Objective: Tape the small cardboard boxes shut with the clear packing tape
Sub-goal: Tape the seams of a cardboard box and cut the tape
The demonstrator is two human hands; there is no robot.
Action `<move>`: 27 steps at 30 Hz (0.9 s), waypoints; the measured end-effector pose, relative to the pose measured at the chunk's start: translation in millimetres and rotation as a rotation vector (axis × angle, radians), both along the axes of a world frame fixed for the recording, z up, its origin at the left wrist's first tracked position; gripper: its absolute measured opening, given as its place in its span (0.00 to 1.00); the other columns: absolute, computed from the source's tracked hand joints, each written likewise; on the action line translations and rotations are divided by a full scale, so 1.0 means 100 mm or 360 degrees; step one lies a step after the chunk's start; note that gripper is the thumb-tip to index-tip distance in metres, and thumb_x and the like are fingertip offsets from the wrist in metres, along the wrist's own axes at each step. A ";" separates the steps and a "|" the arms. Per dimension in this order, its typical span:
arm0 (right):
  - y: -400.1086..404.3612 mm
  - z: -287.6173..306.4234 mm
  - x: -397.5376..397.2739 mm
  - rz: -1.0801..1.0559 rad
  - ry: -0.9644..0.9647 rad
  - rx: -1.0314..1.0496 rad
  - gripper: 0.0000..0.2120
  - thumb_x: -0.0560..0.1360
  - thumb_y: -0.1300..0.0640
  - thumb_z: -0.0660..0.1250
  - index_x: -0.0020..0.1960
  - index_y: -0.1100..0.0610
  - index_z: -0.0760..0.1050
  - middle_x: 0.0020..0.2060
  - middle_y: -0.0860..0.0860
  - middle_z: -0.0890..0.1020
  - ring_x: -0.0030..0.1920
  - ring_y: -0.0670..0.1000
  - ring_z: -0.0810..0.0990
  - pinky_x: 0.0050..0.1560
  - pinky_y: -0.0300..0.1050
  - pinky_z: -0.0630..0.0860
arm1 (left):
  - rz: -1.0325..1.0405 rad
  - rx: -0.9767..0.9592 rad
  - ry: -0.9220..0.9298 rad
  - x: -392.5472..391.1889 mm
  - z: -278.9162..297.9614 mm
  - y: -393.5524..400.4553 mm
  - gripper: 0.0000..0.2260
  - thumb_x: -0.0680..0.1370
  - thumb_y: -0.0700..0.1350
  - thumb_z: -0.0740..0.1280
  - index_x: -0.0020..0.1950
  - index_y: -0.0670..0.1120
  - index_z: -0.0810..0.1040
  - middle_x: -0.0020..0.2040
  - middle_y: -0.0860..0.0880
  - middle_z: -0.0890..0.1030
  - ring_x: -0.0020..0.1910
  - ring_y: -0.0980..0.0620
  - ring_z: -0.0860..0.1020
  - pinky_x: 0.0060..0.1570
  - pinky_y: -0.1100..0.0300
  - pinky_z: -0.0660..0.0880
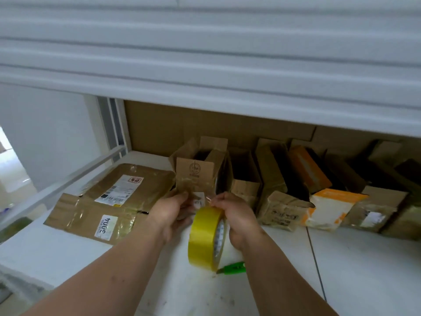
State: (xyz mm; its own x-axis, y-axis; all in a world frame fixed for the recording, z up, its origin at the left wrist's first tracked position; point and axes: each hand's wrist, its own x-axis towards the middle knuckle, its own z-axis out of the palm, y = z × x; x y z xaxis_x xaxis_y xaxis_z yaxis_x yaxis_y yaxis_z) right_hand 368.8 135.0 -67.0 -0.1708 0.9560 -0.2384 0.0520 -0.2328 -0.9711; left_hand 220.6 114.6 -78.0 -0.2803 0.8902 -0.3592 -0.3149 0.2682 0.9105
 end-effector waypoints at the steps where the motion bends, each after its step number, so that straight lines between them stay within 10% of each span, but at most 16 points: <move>1: 0.05 -0.01 -0.04 -0.0031 -0.0005 0.0016 0.05 0.77 0.57 0.67 0.42 0.52 0.80 0.48 0.53 0.84 0.53 0.55 0.81 0.63 0.57 0.76 | -0.0049 -0.0015 -0.0012 -0.04 0.01 0.06 0.08 0.82 0.44 0.63 0.56 0.44 0.79 0.42 0.44 0.83 0.40 0.48 0.75 0.45 0.54 0.73; 7: 0.17 0.00 -0.24 -0.0222 0.0028 0.0026 0.05 0.79 0.59 0.65 0.51 0.55 0.80 0.55 0.55 0.82 0.58 0.55 0.79 0.65 0.55 0.74 | -0.0297 -0.0048 0.0026 -0.27 0.12 0.35 0.03 0.81 0.42 0.64 0.50 0.48 0.77 0.39 0.46 0.76 0.35 0.51 0.72 0.41 0.54 0.71; 10: 0.15 -0.01 -0.29 -0.0307 0.0001 0.0018 0.05 0.79 0.58 0.64 0.50 0.55 0.80 0.55 0.55 0.82 0.56 0.55 0.79 0.62 0.55 0.75 | -0.0294 0.0006 0.0319 -0.41 0.12 0.40 0.06 0.80 0.43 0.66 0.55 0.47 0.81 0.44 0.46 0.83 0.44 0.47 0.80 0.49 0.51 0.76; 14: 0.06 0.02 -0.37 -0.0349 0.0050 0.0028 0.05 0.80 0.60 0.65 0.46 0.56 0.79 0.52 0.56 0.82 0.52 0.53 0.79 0.51 0.47 0.75 | -0.0227 0.0299 0.1418 -0.59 0.20 0.27 0.07 0.80 0.45 0.64 0.55 0.50 0.81 0.49 0.49 0.83 0.49 0.47 0.80 0.48 0.56 0.74; 20: -0.10 0.14 -0.62 -0.0254 0.0177 -0.0044 0.09 0.77 0.66 0.65 0.39 0.57 0.76 0.45 0.60 0.83 0.47 0.58 0.80 0.54 0.55 0.76 | -0.0025 0.0481 0.1460 -1.01 0.40 -0.01 0.14 0.78 0.45 0.67 0.64 0.50 0.78 0.54 0.52 0.79 0.51 0.51 0.78 0.49 0.59 0.71; 24: -0.17 0.17 -0.92 -0.0106 0.0103 -0.0175 0.05 0.74 0.66 0.68 0.41 0.59 0.77 0.50 0.64 0.84 0.50 0.62 0.82 0.55 0.58 0.78 | -0.0605 0.0033 0.1802 -1.53 0.33 -0.16 0.25 0.73 0.47 0.70 0.70 0.56 0.72 0.63 0.49 0.77 0.55 0.49 0.78 0.54 0.54 0.77; 27: -0.18 0.15 -1.13 -0.0089 0.0007 -0.0288 0.04 0.75 0.65 0.67 0.44 0.58 0.78 0.40 0.58 0.84 0.40 0.55 0.82 0.39 0.45 0.77 | -0.1092 -0.0217 0.2295 -1.67 0.10 -0.29 0.36 0.68 0.58 0.67 0.75 0.61 0.63 0.76 0.51 0.66 0.73 0.46 0.65 0.73 0.39 0.60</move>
State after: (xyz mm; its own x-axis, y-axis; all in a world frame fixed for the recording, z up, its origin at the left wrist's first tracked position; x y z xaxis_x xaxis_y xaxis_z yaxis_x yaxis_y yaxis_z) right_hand 256.1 117.4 -51.7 -0.1203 0.9055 -0.4069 0.0301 -0.4064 -0.9132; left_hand 53.3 86.1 -68.0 -0.0193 0.9695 -0.2444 0.9542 0.0909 0.2850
